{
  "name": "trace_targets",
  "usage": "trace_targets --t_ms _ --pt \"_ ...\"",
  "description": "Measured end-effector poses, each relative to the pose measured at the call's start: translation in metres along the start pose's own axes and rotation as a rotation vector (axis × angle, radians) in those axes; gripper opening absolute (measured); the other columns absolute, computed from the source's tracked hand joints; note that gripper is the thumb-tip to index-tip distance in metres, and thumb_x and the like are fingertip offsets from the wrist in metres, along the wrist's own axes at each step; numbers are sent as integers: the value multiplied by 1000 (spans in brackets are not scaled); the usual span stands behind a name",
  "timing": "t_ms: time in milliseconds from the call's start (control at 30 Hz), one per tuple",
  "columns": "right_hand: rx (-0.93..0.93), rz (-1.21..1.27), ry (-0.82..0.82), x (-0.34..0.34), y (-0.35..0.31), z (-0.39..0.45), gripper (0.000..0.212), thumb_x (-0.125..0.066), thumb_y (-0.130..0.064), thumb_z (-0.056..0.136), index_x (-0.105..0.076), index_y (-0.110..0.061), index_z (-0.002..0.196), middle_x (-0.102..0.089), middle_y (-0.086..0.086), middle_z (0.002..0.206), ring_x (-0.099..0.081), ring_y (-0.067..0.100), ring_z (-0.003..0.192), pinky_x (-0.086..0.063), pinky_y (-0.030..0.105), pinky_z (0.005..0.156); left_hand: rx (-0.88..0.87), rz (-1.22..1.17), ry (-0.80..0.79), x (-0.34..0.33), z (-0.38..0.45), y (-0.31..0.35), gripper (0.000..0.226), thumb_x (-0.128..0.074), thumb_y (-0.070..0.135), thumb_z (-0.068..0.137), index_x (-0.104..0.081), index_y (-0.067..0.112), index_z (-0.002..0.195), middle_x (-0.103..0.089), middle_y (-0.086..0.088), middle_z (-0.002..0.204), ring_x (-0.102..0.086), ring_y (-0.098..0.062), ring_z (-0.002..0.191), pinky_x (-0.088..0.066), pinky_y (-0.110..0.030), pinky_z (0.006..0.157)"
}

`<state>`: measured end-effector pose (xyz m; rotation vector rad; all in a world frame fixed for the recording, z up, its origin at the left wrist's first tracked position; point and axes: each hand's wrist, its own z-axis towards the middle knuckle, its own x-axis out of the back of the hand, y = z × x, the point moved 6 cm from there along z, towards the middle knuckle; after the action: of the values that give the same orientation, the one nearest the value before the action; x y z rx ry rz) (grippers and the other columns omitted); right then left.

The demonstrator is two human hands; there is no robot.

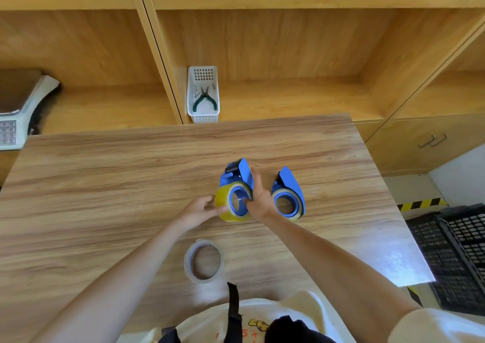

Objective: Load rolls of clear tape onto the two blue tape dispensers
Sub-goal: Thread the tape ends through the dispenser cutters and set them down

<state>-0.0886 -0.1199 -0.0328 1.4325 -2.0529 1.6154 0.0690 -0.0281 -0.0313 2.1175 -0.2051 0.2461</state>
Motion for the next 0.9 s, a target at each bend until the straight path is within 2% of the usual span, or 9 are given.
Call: trace_targets --t_ms 67,100,167,233,400,500,600,667,900 --pt "52 144 25 7 -8 0 92 -58 -8 93 4 -37 154 -51 8 144 -64 35 108 -53 42 82 -29 -144 -46 -3 -5 16 44 -81 48 71 -66 24 106 -76 19 90 -68 1 90 -48 -10 77" --pt "84 212 28 9 -12 -1 93 -59 -7 92 3 -37 154 -43 4 151 -57 33 123 -51 44 93 -42 -223 -72 -3 -7 23 39 -81 36 75 -67 23 109 -77 14 95 -68 -3 94 -50 -14 82" --pt "150 329 24 11 -21 -3 94 -61 -7 92 3 -35 155 -34 -3 157 -39 24 141 -38 44 112 -72 -404 -96 -2 -11 31 65 -89 37 64 -65 15 119 -73 -5 115 -66 -18 109 -49 -33 97" --pt "213 381 36 13 -29 -5 93 -63 -10 93 3 -30 156 -26 -5 161 -29 17 146 -31 41 117 -96 -543 -103 2 -13 39 82 -92 39 56 -61 5 124 -69 -16 121 -64 -26 114 -48 -38 97" --pt "316 358 22 21 -31 -9 75 -47 -20 102 4 -32 156 -31 -8 158 -37 10 139 -34 41 116 -152 -558 -72 5 -15 58 56 -83 27 71 -62 7 119 -74 -15 107 -72 -21 95 -58 -29 74" --pt "372 315 167 37 -38 -15 58 -39 -41 103 -12 -39 154 -34 -7 156 -37 14 140 -38 42 111 -155 -490 12 1 -16 62 44 -76 24 78 -60 10 117 -76 -13 97 -73 -22 85 -59 -32 73" --pt "478 191 265 50 -54 -25 41 -49 -41 99 -46 -34 139 -43 -8 145 -40 11 135 -47 42 101 -168 -455 71 -1 -19 59 55 -80 42 70 -62 15 115 -77 -9 91 -72 -20 81 -56 -32 71" --pt "498 95 275 50 -60 -28 33 -57 -38 96 -59 -31 128 -44 -8 142 -42 11 131 -51 38 93 -185 -434 110 -1 -22 58 47 -75 41 75 -63 18 114 -76 -7 89 -71 -20 78 -55 -32 71" --pt "454 101 310 50 -57 -23 23 -68 -36 89 -73 -31 111 -51 -8 127 -51 13 121 -53 36 85 -200 -424 253 -5 -30 56 31 -70 42 79 -67 20 101 -74 -10 75 -69 -20 64 -53 -26 57"
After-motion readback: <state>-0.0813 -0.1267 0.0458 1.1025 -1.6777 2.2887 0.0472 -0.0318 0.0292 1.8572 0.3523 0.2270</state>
